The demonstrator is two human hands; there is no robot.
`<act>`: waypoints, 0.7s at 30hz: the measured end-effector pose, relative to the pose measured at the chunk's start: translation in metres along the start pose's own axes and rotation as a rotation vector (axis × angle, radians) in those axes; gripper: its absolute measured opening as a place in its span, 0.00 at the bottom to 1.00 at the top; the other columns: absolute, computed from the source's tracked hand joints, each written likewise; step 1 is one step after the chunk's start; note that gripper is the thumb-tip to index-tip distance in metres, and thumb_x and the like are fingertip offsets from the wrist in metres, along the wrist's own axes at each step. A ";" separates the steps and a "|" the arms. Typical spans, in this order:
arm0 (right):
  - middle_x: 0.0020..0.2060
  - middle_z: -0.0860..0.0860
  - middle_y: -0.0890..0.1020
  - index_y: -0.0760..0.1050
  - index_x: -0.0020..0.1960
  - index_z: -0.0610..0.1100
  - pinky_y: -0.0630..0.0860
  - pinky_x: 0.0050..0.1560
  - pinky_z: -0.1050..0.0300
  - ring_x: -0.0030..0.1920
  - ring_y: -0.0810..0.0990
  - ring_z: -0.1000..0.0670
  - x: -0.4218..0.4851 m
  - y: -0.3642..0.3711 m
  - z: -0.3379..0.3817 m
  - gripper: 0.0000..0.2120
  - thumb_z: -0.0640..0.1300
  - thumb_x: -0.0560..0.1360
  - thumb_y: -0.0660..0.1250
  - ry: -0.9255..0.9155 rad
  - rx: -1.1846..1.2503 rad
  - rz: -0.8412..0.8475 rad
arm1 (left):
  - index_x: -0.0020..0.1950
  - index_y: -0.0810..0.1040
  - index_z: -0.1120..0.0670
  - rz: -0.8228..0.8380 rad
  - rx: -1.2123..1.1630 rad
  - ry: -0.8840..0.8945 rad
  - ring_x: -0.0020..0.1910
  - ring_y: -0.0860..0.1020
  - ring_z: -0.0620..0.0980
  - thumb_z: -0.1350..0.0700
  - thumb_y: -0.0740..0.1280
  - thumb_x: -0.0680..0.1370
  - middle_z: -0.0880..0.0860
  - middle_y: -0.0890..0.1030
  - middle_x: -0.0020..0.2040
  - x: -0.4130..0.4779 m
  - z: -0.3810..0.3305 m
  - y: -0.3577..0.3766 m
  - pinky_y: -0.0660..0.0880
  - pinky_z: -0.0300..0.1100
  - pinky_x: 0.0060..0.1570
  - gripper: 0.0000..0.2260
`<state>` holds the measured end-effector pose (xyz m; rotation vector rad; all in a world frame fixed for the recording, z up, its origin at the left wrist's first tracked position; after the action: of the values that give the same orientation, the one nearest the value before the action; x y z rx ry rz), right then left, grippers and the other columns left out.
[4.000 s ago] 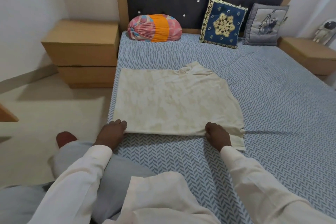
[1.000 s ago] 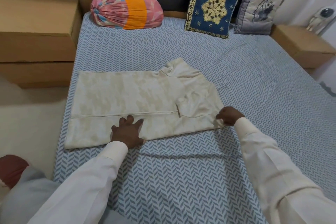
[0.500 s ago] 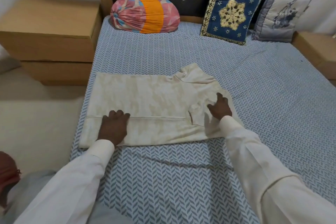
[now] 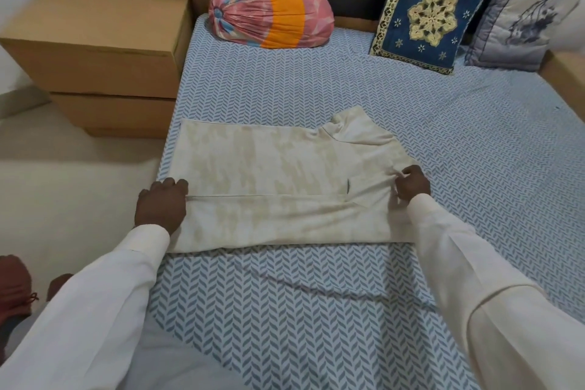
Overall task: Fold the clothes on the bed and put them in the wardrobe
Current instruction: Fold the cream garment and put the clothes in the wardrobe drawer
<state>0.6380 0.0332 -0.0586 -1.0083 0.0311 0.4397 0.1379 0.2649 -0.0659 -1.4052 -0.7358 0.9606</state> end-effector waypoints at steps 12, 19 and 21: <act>0.59 0.39 0.77 0.73 0.61 0.43 0.74 0.58 0.49 0.58 0.78 0.39 -0.056 -0.042 -0.100 0.24 0.49 0.68 0.74 0.054 -0.019 -0.063 | 0.77 0.63 0.56 -0.113 -0.236 0.381 0.76 0.60 0.63 0.39 0.48 0.80 0.63 0.60 0.77 -0.054 -0.102 0.039 0.57 0.61 0.71 0.31; 0.52 0.38 0.81 0.73 0.58 0.46 0.73 0.54 0.48 0.55 0.79 0.38 -0.061 -0.058 -0.102 0.15 0.38 0.73 0.65 0.007 -0.255 -0.125 | 0.80 0.52 0.51 0.019 -0.191 0.211 0.79 0.44 0.56 0.28 0.37 0.75 0.54 0.45 0.80 -0.066 -0.085 0.058 0.29 0.52 0.71 0.40; 0.52 0.41 0.80 0.73 0.58 0.45 0.72 0.56 0.47 0.55 0.78 0.38 -0.068 -0.055 -0.083 0.18 0.37 0.69 0.67 -0.085 -0.244 -0.207 | 0.80 0.52 0.50 0.010 -0.196 0.195 0.79 0.43 0.56 0.28 0.37 0.75 0.54 0.44 0.80 -0.071 -0.077 0.057 0.30 0.54 0.72 0.40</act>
<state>0.6112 -0.0832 -0.0435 -1.2174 -0.2063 0.3000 0.1675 0.1620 -0.1190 -1.6491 -0.6907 0.7612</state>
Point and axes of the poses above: each hand's wrist, its own x-axis towards the middle knuckle, its own y-axis out of the palm, z = x × y, the point moved 3 cm from there along x, towards the middle knuckle
